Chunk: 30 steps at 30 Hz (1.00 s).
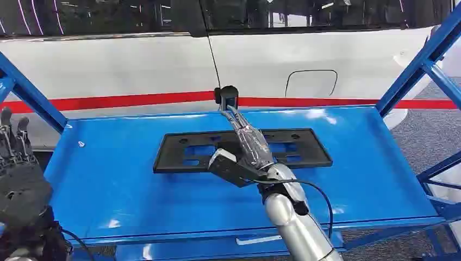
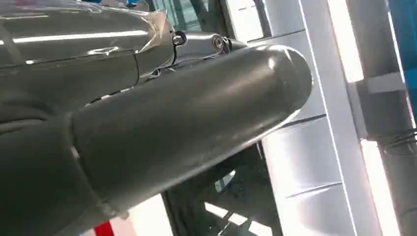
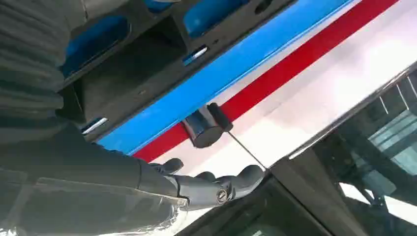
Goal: Take the parts from the cabinet and place them on the table.
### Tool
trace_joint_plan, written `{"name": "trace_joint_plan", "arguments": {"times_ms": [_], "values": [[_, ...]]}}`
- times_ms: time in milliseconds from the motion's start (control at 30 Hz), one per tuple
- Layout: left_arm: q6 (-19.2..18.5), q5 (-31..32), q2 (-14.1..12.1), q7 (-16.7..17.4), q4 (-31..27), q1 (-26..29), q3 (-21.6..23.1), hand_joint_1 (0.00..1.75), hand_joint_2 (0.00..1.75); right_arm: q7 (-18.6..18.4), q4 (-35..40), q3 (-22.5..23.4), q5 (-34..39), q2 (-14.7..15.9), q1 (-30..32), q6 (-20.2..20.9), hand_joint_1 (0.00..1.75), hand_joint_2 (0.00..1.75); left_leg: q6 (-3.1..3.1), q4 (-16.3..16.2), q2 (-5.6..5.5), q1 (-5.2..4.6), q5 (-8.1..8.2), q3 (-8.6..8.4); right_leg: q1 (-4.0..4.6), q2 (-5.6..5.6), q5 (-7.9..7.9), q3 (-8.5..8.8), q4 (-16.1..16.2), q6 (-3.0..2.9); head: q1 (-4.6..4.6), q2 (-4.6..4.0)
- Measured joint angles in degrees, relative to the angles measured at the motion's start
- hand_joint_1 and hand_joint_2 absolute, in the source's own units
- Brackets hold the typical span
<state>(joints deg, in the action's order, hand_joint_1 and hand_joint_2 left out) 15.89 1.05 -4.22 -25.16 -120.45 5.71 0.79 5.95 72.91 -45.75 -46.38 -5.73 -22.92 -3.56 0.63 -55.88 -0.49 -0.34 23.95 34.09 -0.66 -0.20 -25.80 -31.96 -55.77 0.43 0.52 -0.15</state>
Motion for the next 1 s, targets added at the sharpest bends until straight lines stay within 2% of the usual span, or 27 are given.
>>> {"name": "trace_joint_plan", "arguments": {"times_ms": [67,100,233,367,533,667,800,1000], "values": [[0.00,0.09,-0.09,0.11,0.11,-0.76,-0.20,0.00,0.00,0.00,0.00,-0.20,0.00,0.11,0.01,0.00,0.00,1.75,0.13,-0.01,0.01,-0.05,-0.01,0.00,-0.07,0.01,-0.01,-0.02,0.01,0.13,0.00,0.00],[0.00,0.13,-0.15,0.11,0.20,-1.07,-0.24,0.00,0.00,0.00,0.00,-0.26,0.00,0.18,0.01,0.00,0.00,1.75,0.21,-0.02,0.01,-0.05,0.03,0.00,-0.09,0.01,0.02,-0.01,0.02,0.42,-0.02,0.00],[0.00,0.37,-0.20,0.17,0.26,-1.76,-0.39,0.00,0.00,0.02,0.00,-0.63,-0.02,0.37,0.01,0.00,0.00,1.75,0.23,-0.04,0.02,-0.05,0.05,-0.01,-0.24,0.01,0.02,-0.09,0.03,0.43,0.00,0.00],[0.35,3.63,-0.20,1.29,0.72,-3.45,-0.55,0.00,0.00,1.03,0.92,-0.90,-0.35,0.77,0.66,-0.20,0.00,1.75,0.23,-0.04,0.01,0.01,0.05,-0.02,-0.29,0.00,0.01,-0.18,0.04,0.42,-0.02,0.00],[1.09,6.88,-0.17,3.27,2.27,-6.14,-0.04,0.00,0.00,1.97,6.69,-0.83,-2.16,2.70,3.07,-3.57,0.00,1.75,0.23,-0.04,0.08,0.08,0.05,-0.03,-0.27,0.07,0.02,-0.19,0.02,0.42,0.02,0.00],[2.34,8.57,0.04,3.89,2.54,-6.10,0.22,0.00,0.00,2.27,14.02,1.40,-1.40,5.56,5.59,-6.21,0.00,1.75,0.23,-0.04,0.07,0.09,0.06,-0.02,-0.26,0.06,0.01,-0.19,0.02,0.42,-0.02,0.00],[2.78,9.24,0.11,4.19,2.56,-5.70,-0.17,0.00,0.00,2.71,21.86,3.98,-1.24,8.46,8.26,-5.42,0.00,1.75,0.24,-0.04,0.08,0.09,0.10,0.00,-0.26,0.07,0.00,-0.19,0.03,0.43,0.00,0.00],[-0.57,7.14,0.09,4.79,5.23,-8.82,-1.62,0.00,0.00,1.66,27.87,5.57,0.64,11.37,9.03,-0.30,0.00,1.75,0.28,-0.04,0.07,0.10,0.11,-0.05,-0.26,0.07,-0.02,-0.16,0.05,0.46,0.00,0.00]]}}
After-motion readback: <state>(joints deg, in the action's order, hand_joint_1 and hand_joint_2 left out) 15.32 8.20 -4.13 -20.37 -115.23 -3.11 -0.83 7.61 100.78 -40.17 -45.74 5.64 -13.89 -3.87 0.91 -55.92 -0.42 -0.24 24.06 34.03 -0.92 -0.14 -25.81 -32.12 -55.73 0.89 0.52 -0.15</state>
